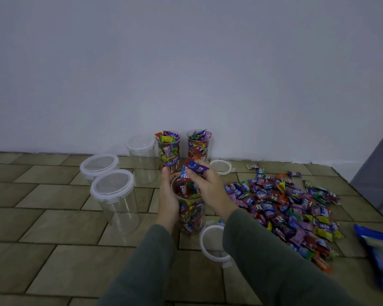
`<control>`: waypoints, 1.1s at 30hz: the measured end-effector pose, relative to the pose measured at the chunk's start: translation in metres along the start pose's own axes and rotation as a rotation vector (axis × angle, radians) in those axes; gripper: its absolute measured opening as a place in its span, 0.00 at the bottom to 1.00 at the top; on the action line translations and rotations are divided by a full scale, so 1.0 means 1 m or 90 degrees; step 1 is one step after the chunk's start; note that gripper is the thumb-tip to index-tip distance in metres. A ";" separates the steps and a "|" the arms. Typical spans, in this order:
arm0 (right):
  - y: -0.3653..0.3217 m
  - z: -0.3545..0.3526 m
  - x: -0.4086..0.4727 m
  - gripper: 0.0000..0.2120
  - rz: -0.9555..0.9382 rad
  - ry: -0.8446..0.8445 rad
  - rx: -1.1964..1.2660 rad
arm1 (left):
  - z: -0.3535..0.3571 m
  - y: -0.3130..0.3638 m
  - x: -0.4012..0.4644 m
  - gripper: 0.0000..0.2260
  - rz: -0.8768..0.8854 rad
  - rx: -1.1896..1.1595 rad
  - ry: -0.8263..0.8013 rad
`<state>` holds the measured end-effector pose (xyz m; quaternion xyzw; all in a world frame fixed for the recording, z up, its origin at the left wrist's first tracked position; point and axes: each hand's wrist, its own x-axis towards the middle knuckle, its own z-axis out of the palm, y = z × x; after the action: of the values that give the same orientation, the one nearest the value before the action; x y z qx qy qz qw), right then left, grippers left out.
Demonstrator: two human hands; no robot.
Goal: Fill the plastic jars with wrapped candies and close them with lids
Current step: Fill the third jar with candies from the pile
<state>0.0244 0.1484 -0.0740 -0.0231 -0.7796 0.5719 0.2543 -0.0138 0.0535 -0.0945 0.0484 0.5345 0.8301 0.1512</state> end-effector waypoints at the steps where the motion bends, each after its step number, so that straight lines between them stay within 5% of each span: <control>1: 0.001 -0.001 0.000 0.08 -0.014 -0.009 -0.031 | 0.001 0.001 0.000 0.27 -0.007 -0.006 -0.001; 6: -0.005 -0.010 0.004 0.20 -0.074 -0.083 -0.164 | 0.003 0.004 -0.004 0.26 -0.007 -0.011 -0.008; 14: -0.012 -0.024 0.004 0.12 -0.154 -0.172 -0.351 | 0.003 0.006 -0.005 0.27 -0.013 -0.011 0.004; 18: -0.028 -0.031 -0.003 0.16 -0.099 -0.173 -0.406 | 0.003 0.006 -0.007 0.28 -0.023 -0.003 0.006; 25: -0.046 -0.007 0.007 0.17 0.042 -0.331 -0.682 | 0.005 0.006 -0.012 0.26 -0.046 -0.010 0.008; 30: -0.056 -0.010 0.017 0.16 0.059 -0.395 -0.642 | 0.005 0.010 -0.016 0.26 -0.064 -0.055 0.013; 33: -0.059 -0.016 0.017 0.20 0.016 -0.320 -0.582 | 0.005 0.010 -0.018 0.27 -0.076 -0.073 0.004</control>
<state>0.0319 0.1474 -0.0109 -0.0030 -0.9863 0.1640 0.0166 0.0023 0.0487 -0.0822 0.0048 0.4887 0.8489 0.2012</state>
